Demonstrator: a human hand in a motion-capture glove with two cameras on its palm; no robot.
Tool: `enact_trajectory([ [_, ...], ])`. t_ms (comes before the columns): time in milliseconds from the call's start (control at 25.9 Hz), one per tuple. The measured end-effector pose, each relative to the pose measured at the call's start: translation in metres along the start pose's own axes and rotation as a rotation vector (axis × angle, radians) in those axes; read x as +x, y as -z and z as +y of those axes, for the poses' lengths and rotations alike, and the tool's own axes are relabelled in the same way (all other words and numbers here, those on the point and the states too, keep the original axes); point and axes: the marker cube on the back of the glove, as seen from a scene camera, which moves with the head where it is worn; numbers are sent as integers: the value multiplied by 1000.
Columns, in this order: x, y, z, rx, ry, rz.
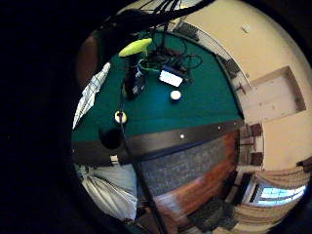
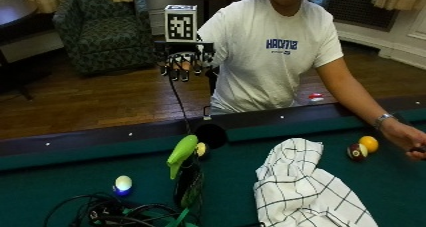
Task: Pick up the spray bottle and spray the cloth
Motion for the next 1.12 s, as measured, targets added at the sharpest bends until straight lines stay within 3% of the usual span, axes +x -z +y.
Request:
enact_trajectory([
  [154, 0, -5, -9, 80, 32, -18],
  [347, 0, -12, -2, -5, 22, -52],
  [1119, 6, -69, 26, -75, -60, -160],
])
